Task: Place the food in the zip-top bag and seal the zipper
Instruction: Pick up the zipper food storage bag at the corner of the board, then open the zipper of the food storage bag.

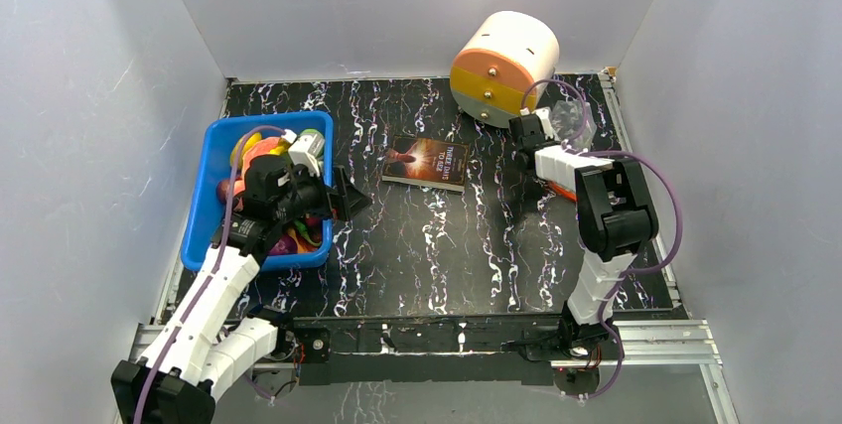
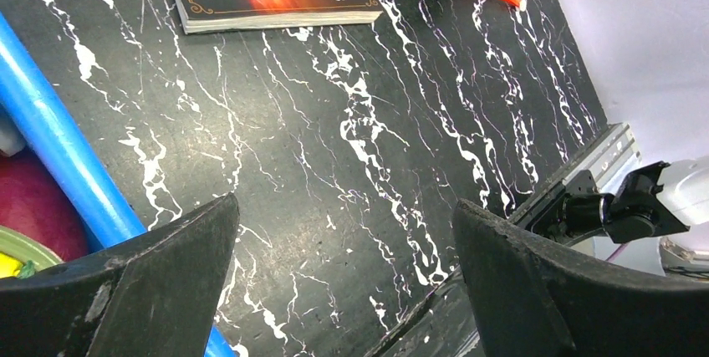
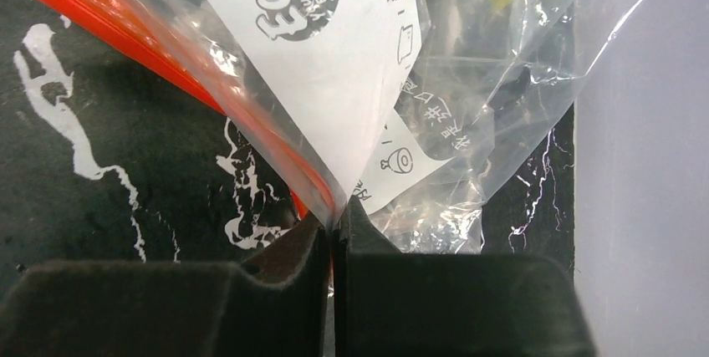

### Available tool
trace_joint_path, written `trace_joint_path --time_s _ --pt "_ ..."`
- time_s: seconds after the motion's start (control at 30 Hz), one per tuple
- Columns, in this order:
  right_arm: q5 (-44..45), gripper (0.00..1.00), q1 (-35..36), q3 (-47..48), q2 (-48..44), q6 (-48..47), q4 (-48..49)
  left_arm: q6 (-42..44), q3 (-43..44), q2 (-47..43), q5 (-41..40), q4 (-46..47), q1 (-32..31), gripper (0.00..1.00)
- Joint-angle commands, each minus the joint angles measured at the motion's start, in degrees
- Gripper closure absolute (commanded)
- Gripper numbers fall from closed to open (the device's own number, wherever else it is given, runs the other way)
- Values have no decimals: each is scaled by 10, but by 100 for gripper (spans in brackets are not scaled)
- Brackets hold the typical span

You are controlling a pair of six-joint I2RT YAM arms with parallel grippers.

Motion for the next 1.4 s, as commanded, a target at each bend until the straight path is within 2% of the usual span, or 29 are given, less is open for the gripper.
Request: trace_joint_path --time_s 0.0,0.07,0.27,0.4,0.53,0.67,0.87,1.0,1.37 --pt "-14 100 2 34 -53 50 -51 -7 17 -34 -32 3 -6 2" --pt "-23 100 2 45 -64 78 -89 -14 19 -35 -44 2 -8 2" --pt "-120 100 5 37 -161 133 -147 -24 21 -21 -81 -2 -9 2" --pt "-182 100 6 37 -235 168 -187 -34 18 0 -18 17 -10 2" --pt "-251 100 19 30 -306 191 -216 -72 -2 9 72 83 -11 7" --pt "-323 100 33 19 -366 203 -233 -110 -8 11 94 131 -20 9" --pt "-451 100 68 -19 -461 245 -206 -103 24 19 76 137 -43 12" --pt "-503 100 80 -50 -508 286 -189 -119 40 35 76 145 -62 14" --pt "-623 100 94 -135 -559 404 -78 -160 25 63 43 214 -152 19"
